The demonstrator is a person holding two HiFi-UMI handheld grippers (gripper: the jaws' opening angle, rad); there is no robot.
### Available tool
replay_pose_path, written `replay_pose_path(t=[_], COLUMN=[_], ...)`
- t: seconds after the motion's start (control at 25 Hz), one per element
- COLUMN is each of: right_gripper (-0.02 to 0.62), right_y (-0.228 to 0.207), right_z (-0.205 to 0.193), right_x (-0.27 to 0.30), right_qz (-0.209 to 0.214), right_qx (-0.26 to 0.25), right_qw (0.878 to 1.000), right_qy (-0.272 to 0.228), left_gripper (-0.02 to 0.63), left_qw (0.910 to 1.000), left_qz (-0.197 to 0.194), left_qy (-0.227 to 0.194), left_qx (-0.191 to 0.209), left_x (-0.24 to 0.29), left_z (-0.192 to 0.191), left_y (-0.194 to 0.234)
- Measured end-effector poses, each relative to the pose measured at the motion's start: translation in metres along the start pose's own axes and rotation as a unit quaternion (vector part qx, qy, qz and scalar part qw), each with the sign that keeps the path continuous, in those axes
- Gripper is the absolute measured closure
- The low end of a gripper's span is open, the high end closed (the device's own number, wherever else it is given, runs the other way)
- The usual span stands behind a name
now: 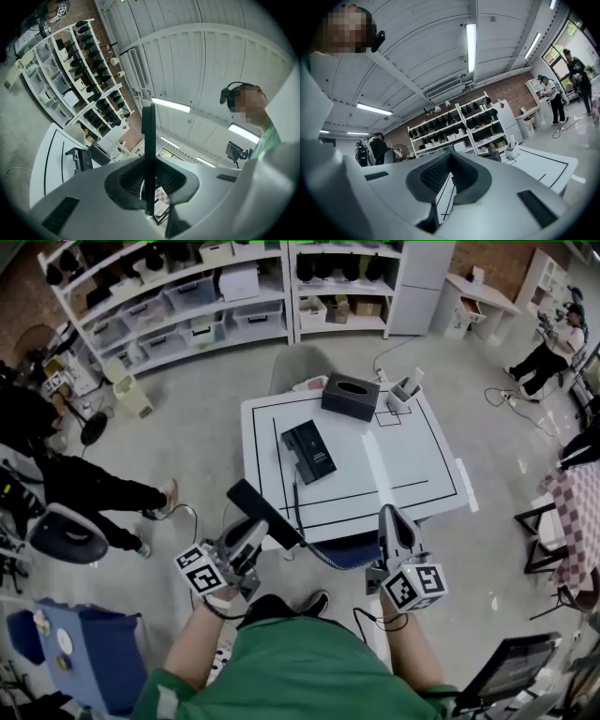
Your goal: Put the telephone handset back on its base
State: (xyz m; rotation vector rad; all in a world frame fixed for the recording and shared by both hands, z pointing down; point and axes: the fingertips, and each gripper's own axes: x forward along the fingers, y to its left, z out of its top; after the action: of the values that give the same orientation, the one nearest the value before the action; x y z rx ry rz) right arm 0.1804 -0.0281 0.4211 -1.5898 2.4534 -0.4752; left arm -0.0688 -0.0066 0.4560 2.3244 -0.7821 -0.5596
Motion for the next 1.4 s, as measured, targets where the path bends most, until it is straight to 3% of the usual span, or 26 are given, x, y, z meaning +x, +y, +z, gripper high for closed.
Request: replay_pose_path(t=[0.28, 0.6, 1.04, 1.4], right_gripper=[0.574, 0.574, 0.574, 0.574], right_y=[-0.02, -0.035, -0.034, -0.046], right_z=[-0.002, -0.004, -0.011, -0.025], right_x=[0.015, 0.047, 0.12, 0.152], right_qz=[-0.01, -0.055, -0.123, -0.161], right_qx=[0.011, 0.016, 0.01, 0.004], right_qw=[1.0, 0.998, 0.992, 0.986], right_qy=[0.004, 0.012, 0.02, 0.04], left_gripper=[0.526, 0.526, 0.526, 0.526], left_qw=[0.9995, 0.9968, 0.9897, 0.983], left_qz=[0.014, 0.017, -0.007, -0.015], left_qy=[0.028, 0.07, 0.12, 0.148], left_qx=[-0.001, -0.033, -0.078, -0.108], left_x=[0.027, 0.057, 0.099, 0.141], left_z=[-0.006, -0.008, -0.001, -0.025], left_y=[0.04, 0.109, 0.21, 0.272])
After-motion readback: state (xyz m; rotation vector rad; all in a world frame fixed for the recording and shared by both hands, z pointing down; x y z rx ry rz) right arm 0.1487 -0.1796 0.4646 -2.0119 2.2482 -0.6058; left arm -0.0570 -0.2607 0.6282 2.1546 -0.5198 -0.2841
